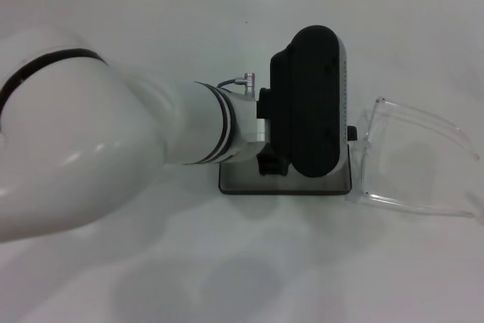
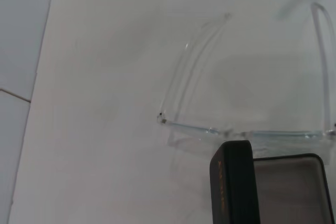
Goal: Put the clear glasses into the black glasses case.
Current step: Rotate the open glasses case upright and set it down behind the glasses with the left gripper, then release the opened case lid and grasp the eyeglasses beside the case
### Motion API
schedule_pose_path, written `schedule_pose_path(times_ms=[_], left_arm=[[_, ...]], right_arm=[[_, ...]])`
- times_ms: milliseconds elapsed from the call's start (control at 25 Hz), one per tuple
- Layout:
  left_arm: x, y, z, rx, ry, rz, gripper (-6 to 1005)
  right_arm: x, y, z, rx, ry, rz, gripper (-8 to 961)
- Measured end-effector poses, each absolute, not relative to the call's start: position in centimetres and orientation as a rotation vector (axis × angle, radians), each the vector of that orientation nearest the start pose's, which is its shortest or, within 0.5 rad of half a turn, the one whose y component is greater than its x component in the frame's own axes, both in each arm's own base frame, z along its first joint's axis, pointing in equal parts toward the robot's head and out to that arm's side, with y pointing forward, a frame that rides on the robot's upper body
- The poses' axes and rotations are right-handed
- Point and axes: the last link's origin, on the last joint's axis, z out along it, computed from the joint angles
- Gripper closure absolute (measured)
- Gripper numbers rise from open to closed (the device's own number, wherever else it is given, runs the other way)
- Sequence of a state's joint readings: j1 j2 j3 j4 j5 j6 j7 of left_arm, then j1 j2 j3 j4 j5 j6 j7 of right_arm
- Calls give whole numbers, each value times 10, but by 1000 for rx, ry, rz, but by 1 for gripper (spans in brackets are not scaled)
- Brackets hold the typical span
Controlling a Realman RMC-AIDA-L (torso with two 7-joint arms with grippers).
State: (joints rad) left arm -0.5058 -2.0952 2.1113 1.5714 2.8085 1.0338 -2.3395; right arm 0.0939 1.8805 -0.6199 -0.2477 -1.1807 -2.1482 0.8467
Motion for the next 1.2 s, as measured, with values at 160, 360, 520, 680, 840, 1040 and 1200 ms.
schedule_pose_path(times_ms=[160,360,520,680,840,1040,1200], left_arm=[[-95,309,-102,-2597,471,485,794],[-95,310,-101,-2591,442,470,793],[-97,311,-101,-2591,420,470,793],[-97,312,-100,-2588,404,467,744],[-95,312,-98,-2589,399,454,695],[-86,307,-92,-2588,411,426,557],[-66,292,-76,-2602,397,303,546]], right_arm=[[339,168,124,-1882,199,1370,72],[340,167,124,-1879,202,1368,71],[340,167,124,-1878,202,1367,70],[340,168,124,-1879,202,1366,73],[340,168,124,-1878,204,1364,76],[341,169,123,-1879,213,1357,80],[338,179,121,-1926,223,1358,84]])
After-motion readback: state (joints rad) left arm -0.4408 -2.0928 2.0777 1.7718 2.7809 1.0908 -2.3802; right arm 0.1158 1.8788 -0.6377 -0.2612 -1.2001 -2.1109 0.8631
